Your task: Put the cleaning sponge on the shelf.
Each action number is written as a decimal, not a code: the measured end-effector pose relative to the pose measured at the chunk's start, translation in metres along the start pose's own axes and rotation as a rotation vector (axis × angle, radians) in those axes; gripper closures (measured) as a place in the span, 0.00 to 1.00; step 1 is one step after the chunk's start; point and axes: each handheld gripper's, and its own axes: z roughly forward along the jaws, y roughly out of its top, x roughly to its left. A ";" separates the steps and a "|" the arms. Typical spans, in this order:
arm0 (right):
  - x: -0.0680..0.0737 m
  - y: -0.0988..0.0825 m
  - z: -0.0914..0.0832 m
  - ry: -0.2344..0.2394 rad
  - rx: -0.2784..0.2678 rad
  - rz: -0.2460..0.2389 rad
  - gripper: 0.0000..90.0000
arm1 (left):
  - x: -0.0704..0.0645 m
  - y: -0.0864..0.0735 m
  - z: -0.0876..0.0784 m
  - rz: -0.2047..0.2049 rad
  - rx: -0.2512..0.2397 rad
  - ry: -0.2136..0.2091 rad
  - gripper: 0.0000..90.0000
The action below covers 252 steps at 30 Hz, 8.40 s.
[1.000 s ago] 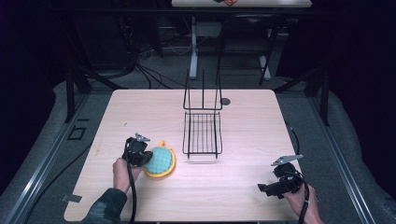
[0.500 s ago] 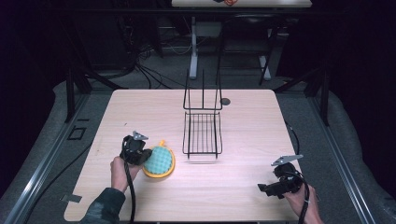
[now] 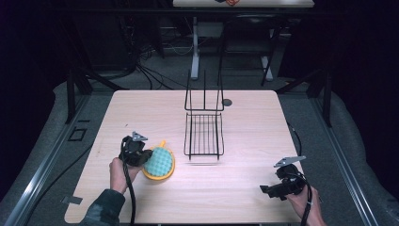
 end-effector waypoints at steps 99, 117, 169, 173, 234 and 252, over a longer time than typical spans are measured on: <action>0.002 0.000 0.001 -0.012 0.012 -0.004 0.12 | -0.021 0.061 -0.078 0.118 -0.143 -0.040 0.98; 0.002 0.000 0.001 -0.012 0.008 -0.002 0.12 | -0.040 0.092 -0.065 0.150 -0.176 -0.058 0.98; 0.002 -0.001 0.002 -0.009 0.016 -0.011 0.12 | -0.068 0.108 0.040 -0.026 -0.241 -0.104 0.98; 0.001 -0.001 0.002 -0.009 0.016 -0.014 0.12 | -0.069 0.107 0.049 -0.054 -0.243 -0.105 0.98; 0.002 0.000 0.002 -0.008 0.011 -0.014 0.12 | -0.075 0.098 0.041 -0.026 -0.181 -0.048 0.20; 0.003 0.000 0.002 -0.009 0.014 -0.015 0.12 | -0.061 0.072 -0.009 0.024 -0.134 -0.060 0.05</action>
